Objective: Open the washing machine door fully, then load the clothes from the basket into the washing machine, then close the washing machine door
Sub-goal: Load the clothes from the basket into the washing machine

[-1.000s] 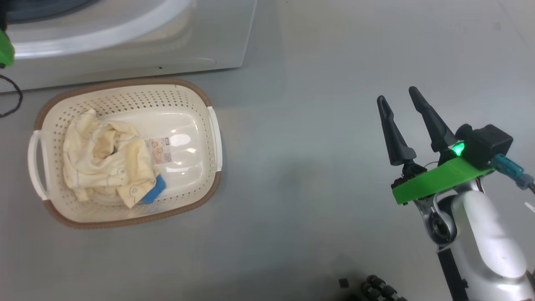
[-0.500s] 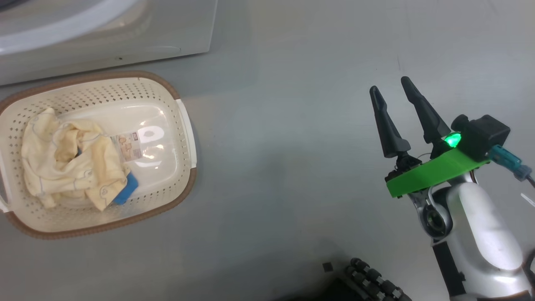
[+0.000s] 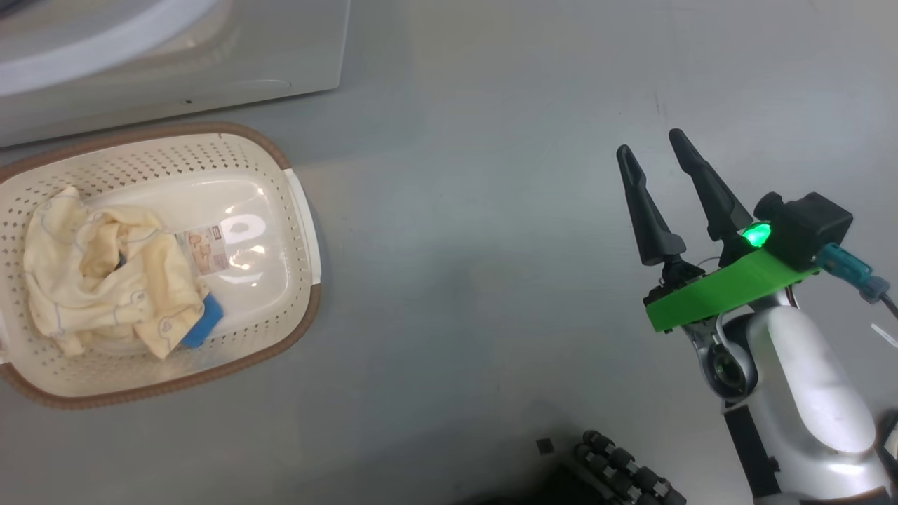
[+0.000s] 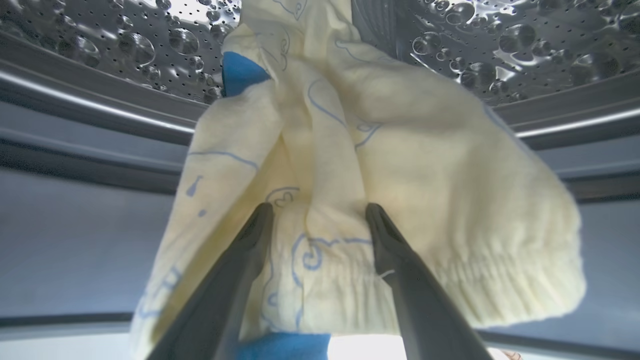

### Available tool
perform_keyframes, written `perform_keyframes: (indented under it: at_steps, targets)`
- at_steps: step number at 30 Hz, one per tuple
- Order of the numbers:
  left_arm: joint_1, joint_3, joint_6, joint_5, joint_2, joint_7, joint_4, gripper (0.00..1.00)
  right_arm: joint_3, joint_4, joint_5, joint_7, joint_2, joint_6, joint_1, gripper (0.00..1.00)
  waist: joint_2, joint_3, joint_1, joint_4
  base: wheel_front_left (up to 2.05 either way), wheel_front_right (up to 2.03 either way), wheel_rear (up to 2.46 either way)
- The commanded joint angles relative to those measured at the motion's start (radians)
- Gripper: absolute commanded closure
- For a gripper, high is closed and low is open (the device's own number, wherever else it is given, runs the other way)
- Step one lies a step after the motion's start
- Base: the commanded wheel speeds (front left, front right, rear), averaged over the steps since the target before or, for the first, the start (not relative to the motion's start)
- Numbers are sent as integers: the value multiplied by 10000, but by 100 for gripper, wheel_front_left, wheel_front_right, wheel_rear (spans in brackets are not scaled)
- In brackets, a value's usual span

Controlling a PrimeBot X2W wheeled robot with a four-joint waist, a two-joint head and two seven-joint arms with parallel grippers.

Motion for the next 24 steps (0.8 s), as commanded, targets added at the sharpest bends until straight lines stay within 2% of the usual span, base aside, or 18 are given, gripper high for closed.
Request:
perform_keyframes:
  at_steps: [1,18,19,20,21,22,24]
  targets:
    - [-468,179,-15,-107,435,90,-93,0,154,-270,72,-97,-58,0,-9,0,0,11,0,-5,0,0,0]
    - [-933,-315,330,1,49,913,1509,0,347,-334,55,-97,-58,0,37,0,0,63,0,-103,0,0,0]
    - [-944,-330,329,-11,28,968,1577,50,352,-331,52,-97,-58,0,49,0,0,53,0,-104,0,0,0]
    - [-944,-330,329,-11,28,968,1577,50,352,-331,52,-97,-58,0,49,0,0,53,0,-104,0,0,0]
    - [-955,-348,323,-17,12,988,1624,93,354,-327,50,-97,-58,0,62,0,0,40,0,-103,0,0,0]
    - [-961,-360,314,-28,-2,995,1668,100,356,-322,44,-97,-58,0,75,0,0,26,0,-102,0,0,0]
    - [-970,-379,295,-55,-24,997,1747,100,356,-315,34,-97,-58,0,104,0,0,-11,0,-92,0,0,0]
